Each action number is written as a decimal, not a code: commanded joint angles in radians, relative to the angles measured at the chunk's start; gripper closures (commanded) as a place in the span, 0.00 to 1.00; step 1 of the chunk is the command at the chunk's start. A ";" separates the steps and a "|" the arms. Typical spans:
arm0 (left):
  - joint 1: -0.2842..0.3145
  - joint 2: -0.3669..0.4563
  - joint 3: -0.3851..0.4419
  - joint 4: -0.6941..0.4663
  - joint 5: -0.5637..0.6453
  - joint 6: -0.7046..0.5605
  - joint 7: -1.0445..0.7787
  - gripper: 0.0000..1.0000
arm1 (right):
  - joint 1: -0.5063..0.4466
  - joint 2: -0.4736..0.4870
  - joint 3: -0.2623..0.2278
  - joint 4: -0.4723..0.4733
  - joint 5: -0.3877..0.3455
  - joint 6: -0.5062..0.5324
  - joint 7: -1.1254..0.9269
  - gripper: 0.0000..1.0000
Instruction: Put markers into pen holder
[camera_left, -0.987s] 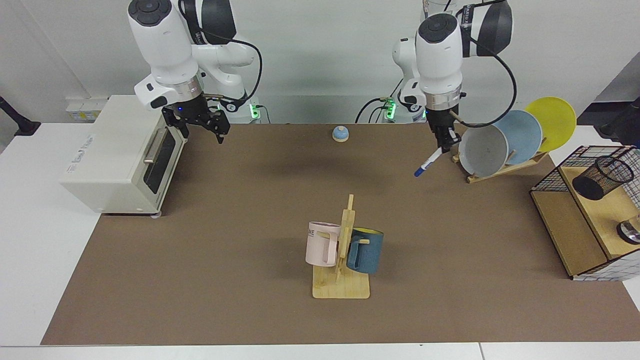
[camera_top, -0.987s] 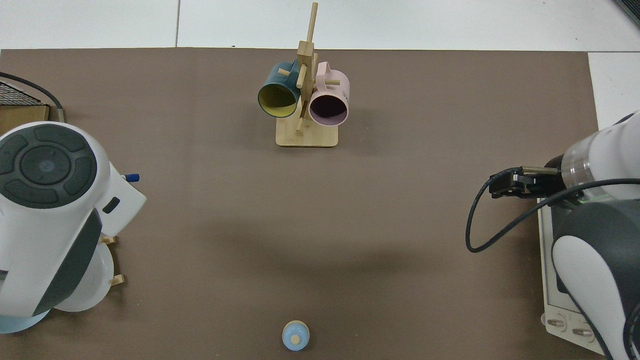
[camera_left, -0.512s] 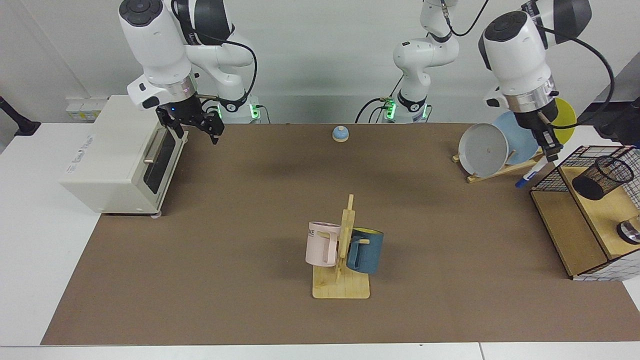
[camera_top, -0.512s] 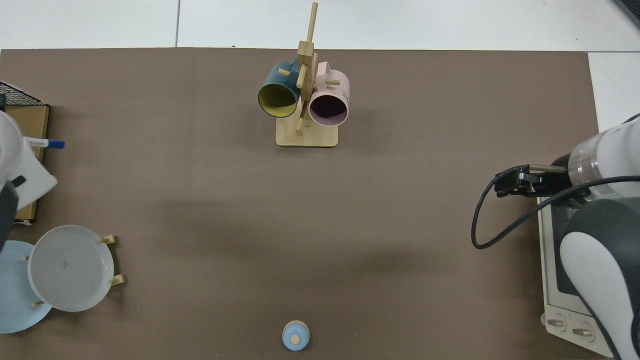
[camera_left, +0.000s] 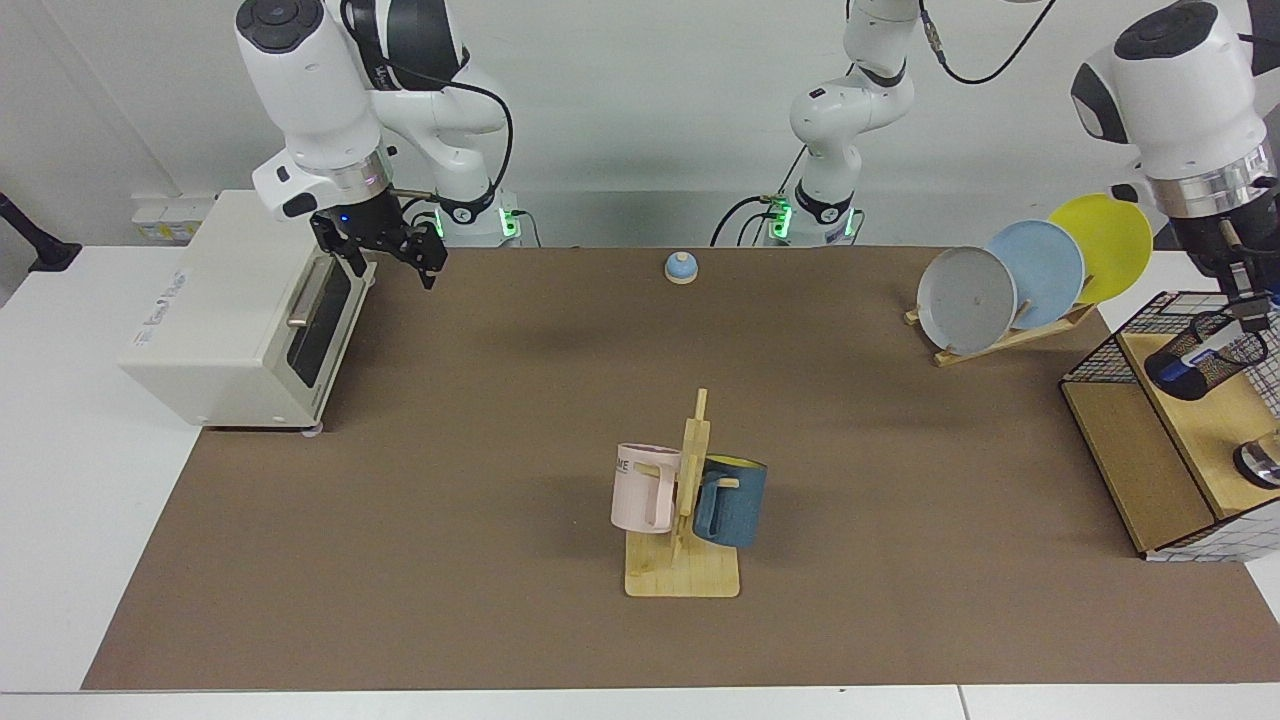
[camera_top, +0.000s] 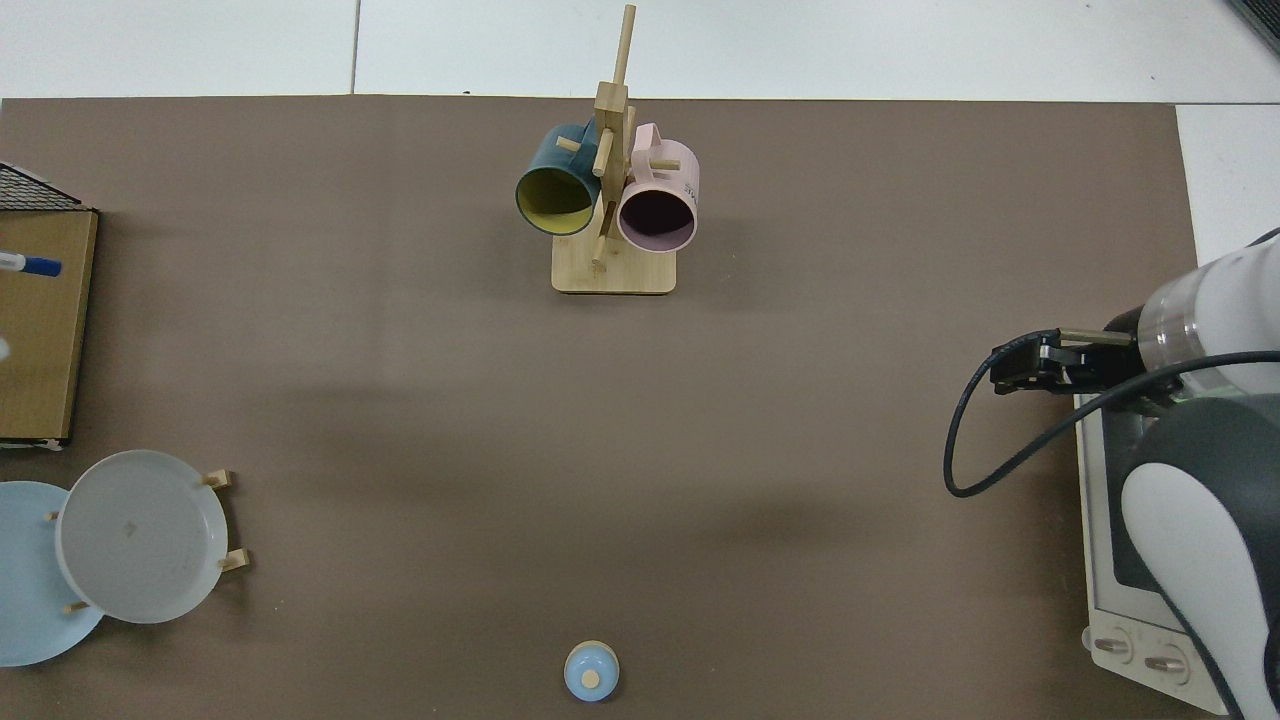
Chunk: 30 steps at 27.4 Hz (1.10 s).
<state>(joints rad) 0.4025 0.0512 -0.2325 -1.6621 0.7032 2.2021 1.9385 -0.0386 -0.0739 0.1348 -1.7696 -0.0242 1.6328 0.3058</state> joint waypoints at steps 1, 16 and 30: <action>0.074 0.015 -0.014 0.027 -0.005 0.062 0.154 1.00 | -0.023 -0.012 0.011 -0.008 0.010 0.018 -0.030 0.00; 0.179 0.004 -0.010 0.015 -0.149 0.062 0.339 1.00 | -0.020 -0.014 0.012 -0.008 0.010 0.016 -0.030 0.00; 0.203 0.006 -0.007 -0.019 -0.154 0.065 0.343 1.00 | -0.017 -0.014 0.014 -0.010 0.010 0.015 -0.031 0.00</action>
<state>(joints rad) 0.5886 0.0661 -0.2322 -1.6631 0.5690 2.2534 2.2587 -0.0389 -0.0740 0.1388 -1.7695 -0.0241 1.6328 0.3058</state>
